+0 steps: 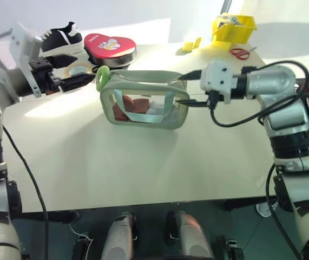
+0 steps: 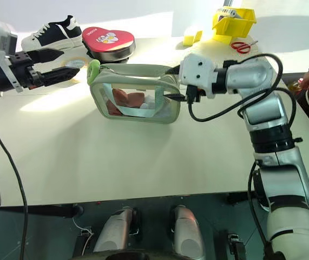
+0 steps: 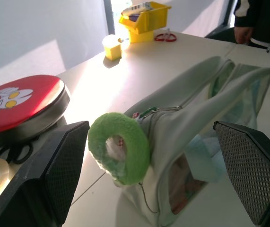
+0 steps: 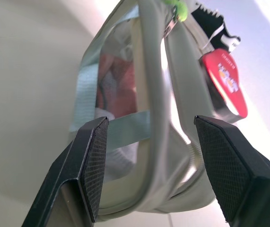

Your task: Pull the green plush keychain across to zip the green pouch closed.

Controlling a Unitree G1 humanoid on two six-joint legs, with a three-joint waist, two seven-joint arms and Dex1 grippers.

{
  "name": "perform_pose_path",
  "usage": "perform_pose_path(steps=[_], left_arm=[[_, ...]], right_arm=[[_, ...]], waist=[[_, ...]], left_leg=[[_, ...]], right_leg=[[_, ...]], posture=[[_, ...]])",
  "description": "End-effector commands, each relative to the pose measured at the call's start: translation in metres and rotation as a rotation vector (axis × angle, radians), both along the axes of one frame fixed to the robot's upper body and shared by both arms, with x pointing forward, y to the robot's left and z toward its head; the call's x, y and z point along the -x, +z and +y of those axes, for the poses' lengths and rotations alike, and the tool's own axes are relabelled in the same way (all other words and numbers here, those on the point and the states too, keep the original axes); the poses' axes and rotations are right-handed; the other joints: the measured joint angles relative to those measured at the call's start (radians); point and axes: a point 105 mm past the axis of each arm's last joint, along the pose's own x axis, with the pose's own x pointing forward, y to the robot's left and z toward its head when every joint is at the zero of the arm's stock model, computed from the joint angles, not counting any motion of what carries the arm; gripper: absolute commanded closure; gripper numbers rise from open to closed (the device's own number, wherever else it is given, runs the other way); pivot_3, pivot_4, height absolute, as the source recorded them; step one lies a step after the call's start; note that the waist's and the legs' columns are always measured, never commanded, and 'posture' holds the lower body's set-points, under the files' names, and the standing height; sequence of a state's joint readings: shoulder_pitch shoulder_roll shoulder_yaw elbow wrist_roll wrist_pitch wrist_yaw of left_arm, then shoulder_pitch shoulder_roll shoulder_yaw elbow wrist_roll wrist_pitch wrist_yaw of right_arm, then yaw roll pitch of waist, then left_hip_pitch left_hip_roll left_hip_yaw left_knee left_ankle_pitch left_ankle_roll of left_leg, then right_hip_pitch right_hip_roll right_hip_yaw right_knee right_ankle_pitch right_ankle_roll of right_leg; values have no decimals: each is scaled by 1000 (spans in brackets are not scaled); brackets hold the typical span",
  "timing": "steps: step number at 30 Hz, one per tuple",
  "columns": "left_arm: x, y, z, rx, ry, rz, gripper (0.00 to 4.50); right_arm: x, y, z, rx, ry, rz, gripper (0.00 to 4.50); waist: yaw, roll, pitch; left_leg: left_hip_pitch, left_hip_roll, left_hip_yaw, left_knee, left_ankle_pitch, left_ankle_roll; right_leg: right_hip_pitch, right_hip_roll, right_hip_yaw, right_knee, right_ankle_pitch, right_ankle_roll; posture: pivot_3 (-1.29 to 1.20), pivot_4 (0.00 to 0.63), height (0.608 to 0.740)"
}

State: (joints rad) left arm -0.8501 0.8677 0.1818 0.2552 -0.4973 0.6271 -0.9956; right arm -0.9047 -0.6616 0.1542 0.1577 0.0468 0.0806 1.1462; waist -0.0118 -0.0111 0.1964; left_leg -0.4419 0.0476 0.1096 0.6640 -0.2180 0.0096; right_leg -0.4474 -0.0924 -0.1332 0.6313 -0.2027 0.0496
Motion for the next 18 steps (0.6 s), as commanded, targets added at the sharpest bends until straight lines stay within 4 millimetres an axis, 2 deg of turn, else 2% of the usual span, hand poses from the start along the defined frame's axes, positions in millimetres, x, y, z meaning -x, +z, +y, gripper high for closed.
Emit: perform_pose_path(steps=[1, 3, 7, 12, 18], left_arm=[[-8, 17, 6, 21, 41, -77, 0], [-17, 15, 8, 41, 68, -77, 0], [-37, 5, 11, 53, 131, -68, 0], [-52, -12, 8, 58, 158, -36, 0], [-62, -35, 2, 17, 151, 8, 0]], right_arm=[[-4, 2, 2, -5, -28, -59, 1748], [-6, -3, 1, -12, -38, -43, 2301], [-6, -8, 2, -6, -37, -36, 4406], [-2, -11, 3, -4, -27, -31, 4468], [-1, -11, 4, 0, -29, -42, 4468]], waist=[[1, 0, 0], [2, 0, 0], [2, 0, 0], [0, -1, 0], [0, -1, 0]], left_leg=[[0, 0, 0, 0, 0, 0], [-1, 0, 0, 0, 0, 0], [-1, -1, 1, 0, 0, 0], [-1, -1, 2, 0, 0, 0], [-1, 0, 2, 1, 0, 0]], right_leg=[[0, 0, 0, 0, 0, 0], [0, 0, 0, 0, 0, 0], [0, 0, 0, 0, 0, 0], [0, 0, 0, 0, 0, 0], [0, 0, 0, 0, 0, 0]], posture=[[0, 150, 740], [0, 150, 740], [0, 150, 740], [0, 150, 740], [0, 150, 740]])
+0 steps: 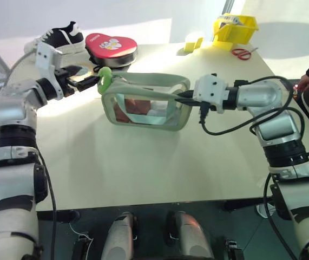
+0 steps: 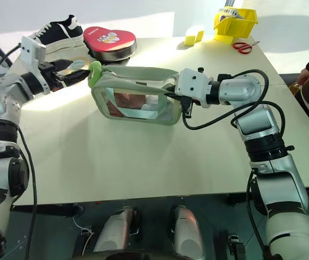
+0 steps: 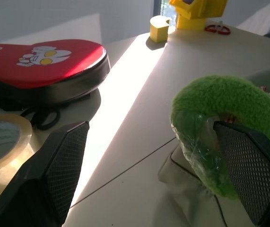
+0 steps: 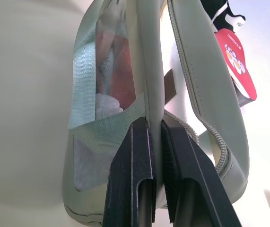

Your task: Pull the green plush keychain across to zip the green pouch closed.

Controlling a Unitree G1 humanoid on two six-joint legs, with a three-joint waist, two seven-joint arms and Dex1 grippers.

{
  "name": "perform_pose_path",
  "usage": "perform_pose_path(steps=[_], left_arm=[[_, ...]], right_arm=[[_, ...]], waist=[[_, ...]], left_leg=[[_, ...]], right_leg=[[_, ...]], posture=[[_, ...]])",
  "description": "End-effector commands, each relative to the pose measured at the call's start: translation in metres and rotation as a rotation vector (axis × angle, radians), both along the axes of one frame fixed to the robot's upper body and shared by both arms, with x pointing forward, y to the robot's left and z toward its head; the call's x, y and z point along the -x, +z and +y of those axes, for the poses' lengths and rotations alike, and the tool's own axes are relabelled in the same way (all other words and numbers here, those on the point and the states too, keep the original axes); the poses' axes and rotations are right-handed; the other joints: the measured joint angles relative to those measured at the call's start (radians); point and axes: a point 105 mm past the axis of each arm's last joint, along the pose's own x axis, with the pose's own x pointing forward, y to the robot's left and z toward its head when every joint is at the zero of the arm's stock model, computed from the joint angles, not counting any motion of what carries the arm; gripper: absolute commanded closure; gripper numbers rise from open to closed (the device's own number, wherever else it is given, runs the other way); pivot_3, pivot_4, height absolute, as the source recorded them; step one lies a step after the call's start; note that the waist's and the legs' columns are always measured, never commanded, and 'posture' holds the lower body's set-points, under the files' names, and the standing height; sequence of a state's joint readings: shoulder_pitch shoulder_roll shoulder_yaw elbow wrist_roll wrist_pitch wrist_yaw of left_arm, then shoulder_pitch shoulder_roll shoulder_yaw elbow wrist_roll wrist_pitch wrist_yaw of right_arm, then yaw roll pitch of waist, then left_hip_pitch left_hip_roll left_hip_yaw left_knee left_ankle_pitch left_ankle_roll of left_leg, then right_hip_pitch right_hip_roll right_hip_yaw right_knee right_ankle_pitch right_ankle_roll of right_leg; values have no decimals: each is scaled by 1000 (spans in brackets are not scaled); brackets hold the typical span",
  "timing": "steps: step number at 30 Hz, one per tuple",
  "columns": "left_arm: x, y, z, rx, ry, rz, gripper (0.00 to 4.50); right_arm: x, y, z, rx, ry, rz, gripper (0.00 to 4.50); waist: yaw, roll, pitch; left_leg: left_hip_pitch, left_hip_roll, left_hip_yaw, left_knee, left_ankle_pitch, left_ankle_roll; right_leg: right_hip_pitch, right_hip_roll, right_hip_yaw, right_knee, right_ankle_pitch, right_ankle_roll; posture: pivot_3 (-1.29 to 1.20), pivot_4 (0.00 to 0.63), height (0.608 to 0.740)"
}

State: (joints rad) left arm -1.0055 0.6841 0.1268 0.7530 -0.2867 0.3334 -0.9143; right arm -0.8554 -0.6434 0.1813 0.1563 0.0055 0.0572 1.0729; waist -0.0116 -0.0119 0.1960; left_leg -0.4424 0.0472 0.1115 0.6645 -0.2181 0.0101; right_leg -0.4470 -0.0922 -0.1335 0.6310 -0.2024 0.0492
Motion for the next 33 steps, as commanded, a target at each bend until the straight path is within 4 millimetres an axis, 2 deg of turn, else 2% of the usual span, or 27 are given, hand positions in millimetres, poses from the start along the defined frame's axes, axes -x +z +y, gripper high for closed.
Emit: perform_pose_path(steps=[1, 4, 11, 14, 15, 21, 27, 30, 31, 33], left_arm=[[-3, 12, -6, -38, -21, -52, 0], [-7, 8, -11, -47, -29, -50, 0], [-8, 17, -27, -7, -91, -63, 0], [-5, 19, -29, 9, -115, -66, 833], [-5, 19, -29, 11, -115, -68, 1273], [-5, 29, -23, 16, -98, -91, 4439], [-2, 67, -25, 80, -104, -181, 4439], [10, 90, -55, 62, -245, -225, 4439], [14, 90, -67, 39, -293, -225, 4439], [16, 77, -88, -11, -353, -200, 4439]], right_arm=[[4, 7, 2, -4, 12, -38, 4468], [4, 8, 4, -6, 13, -42, 4468], [3, 8, 5, -5, 10, -45, 4468], [2, 9, 6, -10, 9, -48, 4500], [2, 9, 6, -11, 8, -48, 4500], [1, 9, 5, -14, 0, -55, 4500], [0, 10, 3, -14, -11, -64, 4500], [-1, 10, 2, -14, -14, -68, 4500], [-1, 11, 2, -15, -14, -69, 4500], [-1, 11, 3, -15, -14, -71, 4500]], waist=[[0, 0, 0], [0, 0, 0], [0, 0, 0], [0, 0, 0], [0, 0, 0], [-1, 0, 0], [0, 0, 0], [0, 0, 0], [0, 0, 0], [1, 0, 0]], left_leg=[[0, 0, 0, 0, 0, 0], [0, 0, 0, 0, 0, 0], [0, 0, 0, 0, 0, 0], [0, 0, -1, 0, 0, 0], [0, 0, -1, 0, 0, 0], [0, 0, -1, 0, 0, 0], [0, 0, -1, 0, 0, 0], [0, 0, -1, 0, 0, 0], [0, 0, -1, 0, 0, 0], [0, 0, -1, 0, 0, 0]], right_leg=[[0, 0, 0, 0, 0, 0], [0, 0, 0, 0, 0, 0], [0, 0, 0, 0, 0, 0], [0, 0, 0, 0, 0, 0], [0, 0, 0, 0, 0, 0], [0, 0, 0, 0, 0, 0], [0, 0, 0, 0, 0, 0], [0, 0, 0, 0, 0, 0], [0, 0, 0, 0, 0, 0], [0, 0, 0, 0, 0, 0]], posture=[[0, 150, 740], [0, 150, 740], [0, 150, 740], [0, 150, 740], [0, 150, 740], [0, 150, 740], [0, 150, 740], [0, 150, 740], [0, 150, 740], [0, 150, 740]])
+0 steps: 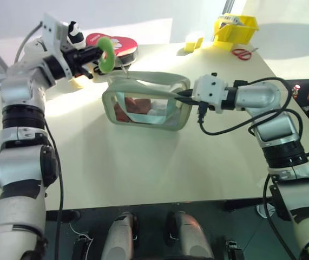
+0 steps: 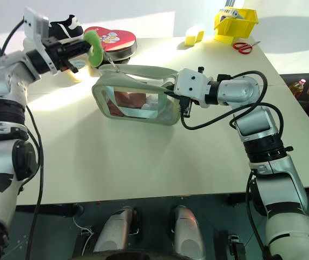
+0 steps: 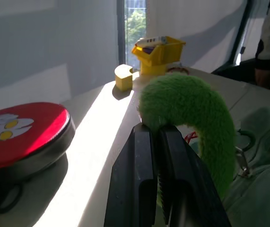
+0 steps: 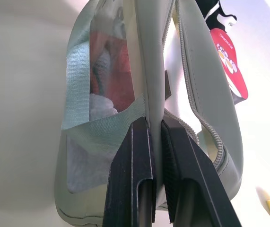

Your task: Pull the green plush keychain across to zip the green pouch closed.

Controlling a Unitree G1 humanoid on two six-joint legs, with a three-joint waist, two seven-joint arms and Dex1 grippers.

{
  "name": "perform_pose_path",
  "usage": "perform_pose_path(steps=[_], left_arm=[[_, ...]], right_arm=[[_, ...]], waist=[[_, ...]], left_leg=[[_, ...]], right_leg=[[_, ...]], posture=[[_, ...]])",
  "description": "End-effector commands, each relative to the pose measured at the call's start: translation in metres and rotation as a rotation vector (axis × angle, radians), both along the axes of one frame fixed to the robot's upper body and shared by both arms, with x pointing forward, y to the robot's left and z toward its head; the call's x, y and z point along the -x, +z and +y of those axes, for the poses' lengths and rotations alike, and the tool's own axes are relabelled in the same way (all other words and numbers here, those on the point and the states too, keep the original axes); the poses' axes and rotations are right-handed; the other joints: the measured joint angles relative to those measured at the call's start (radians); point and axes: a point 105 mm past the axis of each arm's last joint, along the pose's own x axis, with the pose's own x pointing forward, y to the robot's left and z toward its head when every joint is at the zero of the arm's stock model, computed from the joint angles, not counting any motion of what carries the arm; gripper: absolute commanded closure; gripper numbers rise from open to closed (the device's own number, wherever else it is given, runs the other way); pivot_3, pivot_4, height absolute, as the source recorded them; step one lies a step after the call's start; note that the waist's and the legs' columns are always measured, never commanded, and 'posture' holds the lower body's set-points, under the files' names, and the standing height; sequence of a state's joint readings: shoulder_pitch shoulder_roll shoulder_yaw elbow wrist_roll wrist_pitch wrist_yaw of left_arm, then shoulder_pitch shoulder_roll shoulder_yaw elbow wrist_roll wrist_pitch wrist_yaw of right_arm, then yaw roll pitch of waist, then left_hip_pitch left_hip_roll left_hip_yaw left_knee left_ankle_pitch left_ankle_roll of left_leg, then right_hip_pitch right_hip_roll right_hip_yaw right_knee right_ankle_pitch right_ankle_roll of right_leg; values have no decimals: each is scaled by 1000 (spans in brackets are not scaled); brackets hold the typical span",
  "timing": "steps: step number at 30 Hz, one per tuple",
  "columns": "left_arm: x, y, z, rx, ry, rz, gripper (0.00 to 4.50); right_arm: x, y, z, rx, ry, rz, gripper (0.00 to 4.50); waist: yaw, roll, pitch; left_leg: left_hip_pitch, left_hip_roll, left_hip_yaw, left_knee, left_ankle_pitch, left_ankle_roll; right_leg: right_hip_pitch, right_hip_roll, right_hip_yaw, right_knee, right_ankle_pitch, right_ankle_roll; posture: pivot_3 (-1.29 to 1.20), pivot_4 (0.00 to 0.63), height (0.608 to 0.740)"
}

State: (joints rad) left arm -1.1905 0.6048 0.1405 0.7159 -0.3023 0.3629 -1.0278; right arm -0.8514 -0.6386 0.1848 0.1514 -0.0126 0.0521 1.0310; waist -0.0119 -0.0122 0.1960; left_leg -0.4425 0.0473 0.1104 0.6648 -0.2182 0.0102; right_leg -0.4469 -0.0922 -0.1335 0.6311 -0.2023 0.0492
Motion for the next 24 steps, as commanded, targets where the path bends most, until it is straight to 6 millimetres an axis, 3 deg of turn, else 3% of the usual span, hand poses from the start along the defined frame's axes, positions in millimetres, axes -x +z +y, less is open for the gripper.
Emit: perform_pose_path(steps=[1, 5, 6, 9, 14, 15, 19, 24], left_arm=[[9, -3, -36, -90, -107, -31, 4439], [7, -26, -43, -133, -96, 5, 4439], [8, -26, -44, -133, -102, 6, 4153], [10, -21, -40, -146, -101, -5, 2958], [10, -5, -24, -150, -58, -30, 295], [13, -1, -19, -145, -58, -34, 52], [27, 5, -2, -154, -75, -24, 52], [54, -30, 1, -248, -142, 61, 52]], right_arm=[[1, 10, 3, -7, 11, -42, 4500], [1, 10, 4, -11, 8, -45, 4500], [1, 10, 4, -11, 7, -44, 4500], [1, 9, 3, -11, 3, -44, 4500], [0, 8, 4, -6, 5, -42, 4500], [0, 7, 4, -4, 5, -43, 4500], [0, 8, 5, -1, 8, -45, 4500], [-1, 8, 6, -2, 6, -48, 4500]], waist=[[1, 0, 0], [-4, 0, 0], [-5, 0, 0], [-3, 0, 0], [-1, 0, 0], [-1, 0, 0], [-3, 0, 0], [-3, 1, 0]], left_leg=[[0, 0, 0, 0, 0, 0], [1, 0, 0, 0, 0, 0], [1, 0, 0, 0, 0, 0], [1, 0, 0, 0, 0, 0], [1, 0, -1, 0, 0, 0], [1, 0, -1, 0, 0, 0], [1, 1, -1, 0, 0, 0], [1, 2, -1, 0, 0, 0]], right_leg=[[0, 0, 0, 0, 0, 0], [2, 0, 0, 0, 0, 0], [1, 1, 0, 0, 0, 0], [1, 3, 0, 0, 0, 0], [1, 2, 0, 0, 0, 0], [1, 2, 0, 0, 0, 0], [1, 2, 0, 0, 0, 0], [1, 2, 1, 0, 0, 0]], posture=[[0, 150, 740], [0, 150, 740], [0, 150, 740], [0, 150, 740], [0, 150, 740], [0, 150, 740], [0, 150, 740], [0, 150, 740]])
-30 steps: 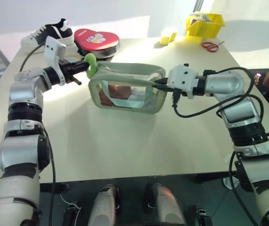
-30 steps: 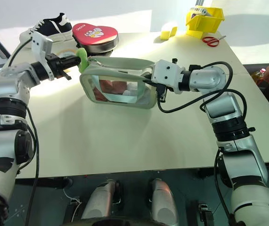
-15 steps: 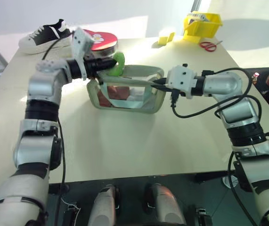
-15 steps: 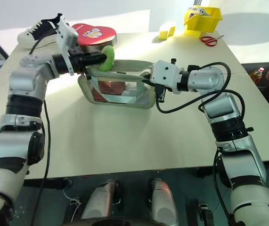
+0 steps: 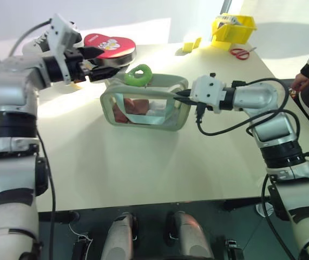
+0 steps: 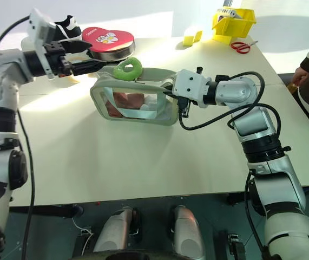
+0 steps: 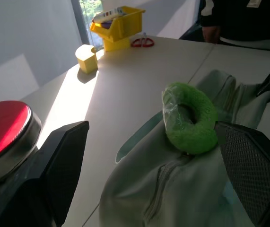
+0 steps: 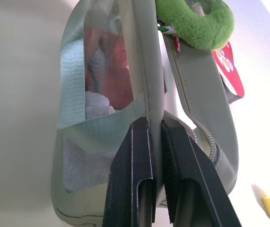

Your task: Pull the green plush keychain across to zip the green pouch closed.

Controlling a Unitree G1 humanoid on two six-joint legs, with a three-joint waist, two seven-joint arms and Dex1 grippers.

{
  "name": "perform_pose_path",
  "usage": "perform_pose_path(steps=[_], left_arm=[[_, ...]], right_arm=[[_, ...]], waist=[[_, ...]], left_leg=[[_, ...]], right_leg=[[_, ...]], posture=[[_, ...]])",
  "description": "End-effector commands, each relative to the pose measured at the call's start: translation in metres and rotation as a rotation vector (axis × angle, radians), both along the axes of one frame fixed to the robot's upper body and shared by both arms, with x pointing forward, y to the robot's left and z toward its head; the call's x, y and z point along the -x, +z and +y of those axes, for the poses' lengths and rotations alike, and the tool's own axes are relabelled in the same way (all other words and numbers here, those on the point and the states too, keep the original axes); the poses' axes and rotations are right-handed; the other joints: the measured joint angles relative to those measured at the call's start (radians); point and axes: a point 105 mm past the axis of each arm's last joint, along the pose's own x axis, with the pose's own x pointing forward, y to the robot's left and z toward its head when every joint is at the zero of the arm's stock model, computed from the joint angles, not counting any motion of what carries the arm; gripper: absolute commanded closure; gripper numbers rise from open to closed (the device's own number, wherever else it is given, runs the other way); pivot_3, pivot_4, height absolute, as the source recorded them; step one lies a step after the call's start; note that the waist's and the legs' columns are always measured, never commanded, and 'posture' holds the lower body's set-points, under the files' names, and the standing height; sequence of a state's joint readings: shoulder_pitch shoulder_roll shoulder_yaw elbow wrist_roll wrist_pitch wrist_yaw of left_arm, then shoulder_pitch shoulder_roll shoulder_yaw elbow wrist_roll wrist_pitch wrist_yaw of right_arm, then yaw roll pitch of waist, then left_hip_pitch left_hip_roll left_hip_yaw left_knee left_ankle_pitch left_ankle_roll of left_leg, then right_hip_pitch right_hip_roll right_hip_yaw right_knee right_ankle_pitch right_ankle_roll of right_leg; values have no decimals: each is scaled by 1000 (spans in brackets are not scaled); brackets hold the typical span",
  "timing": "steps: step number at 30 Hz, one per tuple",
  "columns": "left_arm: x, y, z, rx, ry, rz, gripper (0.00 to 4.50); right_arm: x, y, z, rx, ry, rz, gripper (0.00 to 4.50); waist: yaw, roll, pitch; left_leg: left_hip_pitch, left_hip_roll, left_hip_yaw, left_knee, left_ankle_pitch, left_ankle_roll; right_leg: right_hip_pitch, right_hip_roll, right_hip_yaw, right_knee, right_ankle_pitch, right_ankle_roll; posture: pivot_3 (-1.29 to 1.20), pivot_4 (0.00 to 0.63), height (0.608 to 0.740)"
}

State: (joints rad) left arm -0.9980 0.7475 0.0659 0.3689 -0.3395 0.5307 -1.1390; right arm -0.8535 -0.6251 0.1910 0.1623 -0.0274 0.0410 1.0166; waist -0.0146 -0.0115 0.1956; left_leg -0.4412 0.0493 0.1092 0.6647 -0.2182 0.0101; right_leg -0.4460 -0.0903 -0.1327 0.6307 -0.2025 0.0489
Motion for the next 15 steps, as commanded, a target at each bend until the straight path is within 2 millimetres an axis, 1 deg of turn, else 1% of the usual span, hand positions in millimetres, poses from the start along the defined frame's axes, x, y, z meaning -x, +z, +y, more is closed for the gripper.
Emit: perform_pose_path(steps=[1, 3, 5, 8, 10, 11, 15], left_arm=[[20, -14, -7, -51, -67, 17, 52], [23, -29, -9, -89, -58, 31, 52], [20, -40, -9, -128, -32, 29, 52], [11, -42, -8, -138, 10, -4, 52], [6, -42, -7, -138, 28, -19, 566], [5, -42, -7, -137, 28, -22, 901], [5, -42, -5, -147, 28, -27, 2882]], right_arm=[[1, 10, 3, -3, 9, -40, 4500], [1, 12, 5, -11, 10, -39, 4500], [1, 14, 7, -18, 13, -39, 4500], [1, 16, 9, -20, 18, -40, 4500], [2, 16, 10, -20, 21, -40, 4500], [2, 15, 10, -20, 22, -40, 4500], [2, 13, 12, -28, 24, -33, 4500]], waist=[[0, 0, 0], [3, 0, 0], [4, 0, 0], [3, 0, 0], [3, 0, 0], [2, 0, 0], [2, 0, 0]], left_leg=[[0, 0, 0, 0, 0, 0], [0, 0, -1, 0, 0, 0], [0, 0, -1, 1, 0, 0], [0, 0, -1, 1, 0, 0], [0, 0, -1, 1, 0, 0], [0, 0, -1, 1, 0, 0], [0, 0, 0, 1, 0, 0]], right_leg=[[0, 0, 0, 0, 0, 0], [0, 0, 0, 0, 0, 0], [0, 0, 0, 0, 0, 0], [0, 0, 0, 0, 0, 0], [0, 0, 0, 0, 0, -1], [0, 0, 0, 0, 0, -1], [0, 0, 0, 0, 0, -1]], posture=[[0, 150, 740], [0, 150, 740], [0, 150, 740], [0, 150, 740], [0, 150, 740], [0, 150, 740], [0, 150, 740]])
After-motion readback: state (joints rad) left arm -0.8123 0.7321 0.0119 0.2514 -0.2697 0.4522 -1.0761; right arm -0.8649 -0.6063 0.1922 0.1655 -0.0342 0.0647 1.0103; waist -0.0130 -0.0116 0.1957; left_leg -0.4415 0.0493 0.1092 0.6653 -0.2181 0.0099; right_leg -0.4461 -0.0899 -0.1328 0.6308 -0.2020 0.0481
